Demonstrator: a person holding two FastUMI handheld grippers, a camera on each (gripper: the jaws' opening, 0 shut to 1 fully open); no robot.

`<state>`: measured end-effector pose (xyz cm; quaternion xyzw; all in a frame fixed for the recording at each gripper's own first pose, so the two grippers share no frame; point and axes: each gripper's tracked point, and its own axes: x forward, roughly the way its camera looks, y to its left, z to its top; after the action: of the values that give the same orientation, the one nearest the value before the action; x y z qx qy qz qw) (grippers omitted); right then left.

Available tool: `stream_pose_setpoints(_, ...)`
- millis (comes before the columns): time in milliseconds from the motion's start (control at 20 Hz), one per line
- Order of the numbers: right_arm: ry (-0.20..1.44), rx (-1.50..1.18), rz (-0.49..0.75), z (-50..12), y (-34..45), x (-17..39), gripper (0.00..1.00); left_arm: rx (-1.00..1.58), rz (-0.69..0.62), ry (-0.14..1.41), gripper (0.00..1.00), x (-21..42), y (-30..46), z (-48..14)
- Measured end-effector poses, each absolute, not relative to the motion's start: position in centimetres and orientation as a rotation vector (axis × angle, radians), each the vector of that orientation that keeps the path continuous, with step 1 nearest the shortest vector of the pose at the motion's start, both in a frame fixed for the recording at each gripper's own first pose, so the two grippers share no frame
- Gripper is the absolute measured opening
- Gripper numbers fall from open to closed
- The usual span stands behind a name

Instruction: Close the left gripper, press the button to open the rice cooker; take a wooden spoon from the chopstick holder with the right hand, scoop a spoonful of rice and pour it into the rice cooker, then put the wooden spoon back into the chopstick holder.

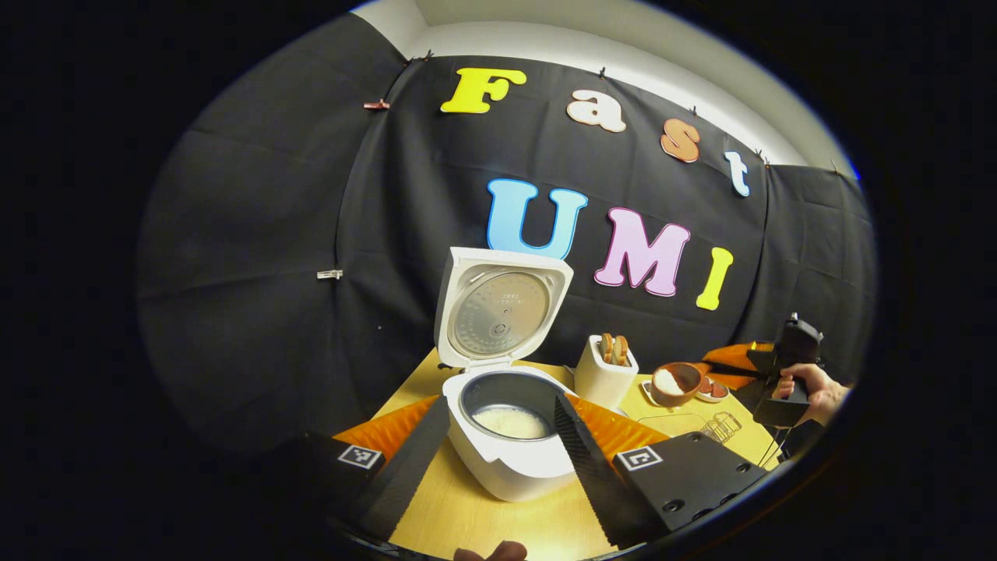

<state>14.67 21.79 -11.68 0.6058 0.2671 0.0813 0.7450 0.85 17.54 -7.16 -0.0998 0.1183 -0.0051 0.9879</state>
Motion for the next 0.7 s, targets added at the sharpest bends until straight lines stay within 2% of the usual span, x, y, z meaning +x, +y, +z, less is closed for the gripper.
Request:
stream_pose_setpoints(350, 0.596, 1.234, 0.279, -7.4, 33.7, 17.3, 0.10, -0.219, -0.012, 0.240, 0.94, 0.6, 19.2, -7.4)
stream_pose_setpoints(700, 0.624, 1.068, 0.273, -9.0, 43.0, 19.0, 0.10, -0.235, -0.051, 0.220, 0.94, 0.9, 21.3, -7.9)
